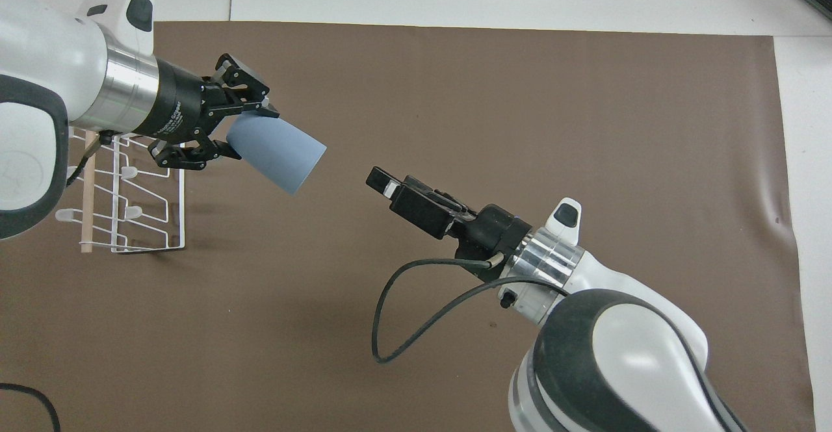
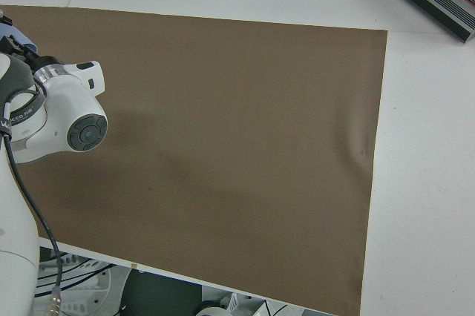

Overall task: Hang cup on cup holder
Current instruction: 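Pull the cup away with the left gripper while the right gripper releases, then move the cup over the wire rack while the right gripper withdraws, then lower the cup onto the rack's top hook with the left gripper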

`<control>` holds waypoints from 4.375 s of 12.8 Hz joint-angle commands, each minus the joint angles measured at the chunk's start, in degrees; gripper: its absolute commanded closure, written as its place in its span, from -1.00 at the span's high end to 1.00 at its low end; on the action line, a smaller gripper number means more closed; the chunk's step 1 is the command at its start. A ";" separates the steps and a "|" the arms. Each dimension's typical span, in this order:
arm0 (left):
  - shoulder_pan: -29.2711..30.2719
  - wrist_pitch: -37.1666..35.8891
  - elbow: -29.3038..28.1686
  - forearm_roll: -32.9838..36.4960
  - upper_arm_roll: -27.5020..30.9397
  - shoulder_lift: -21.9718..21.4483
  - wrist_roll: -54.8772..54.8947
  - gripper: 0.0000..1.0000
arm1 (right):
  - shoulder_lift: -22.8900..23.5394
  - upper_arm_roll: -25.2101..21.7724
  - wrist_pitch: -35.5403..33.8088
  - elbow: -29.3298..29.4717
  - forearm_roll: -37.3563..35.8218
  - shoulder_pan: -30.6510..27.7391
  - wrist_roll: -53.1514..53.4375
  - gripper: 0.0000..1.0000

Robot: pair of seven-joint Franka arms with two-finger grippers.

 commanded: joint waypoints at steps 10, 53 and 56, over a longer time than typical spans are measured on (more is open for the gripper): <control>3.47 8.17 -0.73 32.27 0.15 -0.65 0.54 -1.00 | 5.59 -13.39 -20.30 9.16 -73.61 -0.89 0.51 1.00; 12.19 32.13 -26.49 38.03 -0.11 -6.36 16.93 1.00 | 3.49 -34.78 -67.66 25.20 -106.19 -0.89 49.38 1.00; 11.57 18.25 -21.40 28.45 -0.12 -6.63 34.23 1.00 | 3.49 -34.78 -67.66 25.20 -106.19 -0.98 49.38 1.00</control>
